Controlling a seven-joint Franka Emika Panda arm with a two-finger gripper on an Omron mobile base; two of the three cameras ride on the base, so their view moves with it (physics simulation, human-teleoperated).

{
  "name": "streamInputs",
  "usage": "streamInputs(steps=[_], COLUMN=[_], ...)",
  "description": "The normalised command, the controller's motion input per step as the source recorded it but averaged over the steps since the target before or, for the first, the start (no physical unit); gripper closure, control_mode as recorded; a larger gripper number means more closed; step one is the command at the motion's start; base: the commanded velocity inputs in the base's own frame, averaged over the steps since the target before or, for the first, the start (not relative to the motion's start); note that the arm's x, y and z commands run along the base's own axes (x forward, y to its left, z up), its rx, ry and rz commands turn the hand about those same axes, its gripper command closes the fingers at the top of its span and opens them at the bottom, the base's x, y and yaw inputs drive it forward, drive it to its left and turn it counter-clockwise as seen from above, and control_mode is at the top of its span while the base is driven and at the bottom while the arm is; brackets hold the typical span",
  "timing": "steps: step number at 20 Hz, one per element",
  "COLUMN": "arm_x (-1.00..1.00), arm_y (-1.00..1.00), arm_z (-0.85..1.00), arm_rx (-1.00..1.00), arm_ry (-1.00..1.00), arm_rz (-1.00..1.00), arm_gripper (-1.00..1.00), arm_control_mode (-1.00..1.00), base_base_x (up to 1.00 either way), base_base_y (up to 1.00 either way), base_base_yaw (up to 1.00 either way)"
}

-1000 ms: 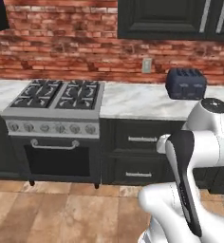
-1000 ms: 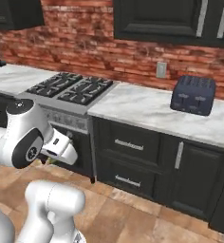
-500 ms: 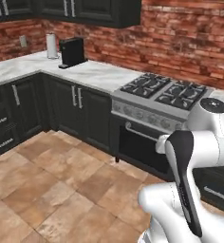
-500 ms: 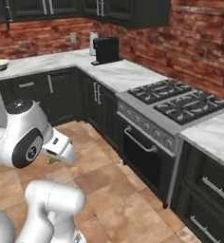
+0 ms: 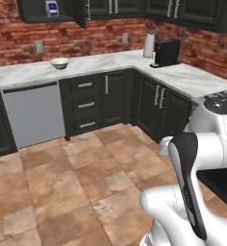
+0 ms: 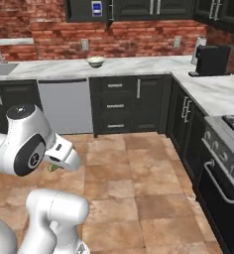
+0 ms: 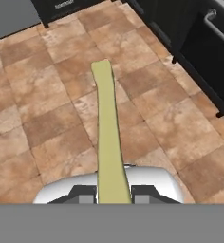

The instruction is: Pick the egg and butter from the fridge and place them by the bowl for mixing.

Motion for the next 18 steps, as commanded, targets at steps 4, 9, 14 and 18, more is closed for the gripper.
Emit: streamInputs(steps=[4,9,14,18], arm_x=[0.00,0.00,0.00,0.00], arm_y=[0.00,0.00,0.00,0.00], arm_z=[0.00,0.00,0.00,0.00], arm_rx=[0.00,0.00,0.00,0.00], arm_ry=[0.00,0.00,0.00,0.00], arm_rz=[0.00,0.00,0.00,0.00], arm_gripper=[1.00,1.00,1.00,1.00], arm_control_mode=[1.00,1.00,1.00,1.00], base_base_x=[0.51,0.53,0.80,0.97], base_base_y=[0.15,0.02,0.22,0.51], base_base_yaw=[0.44,0.22,0.08,0.19])
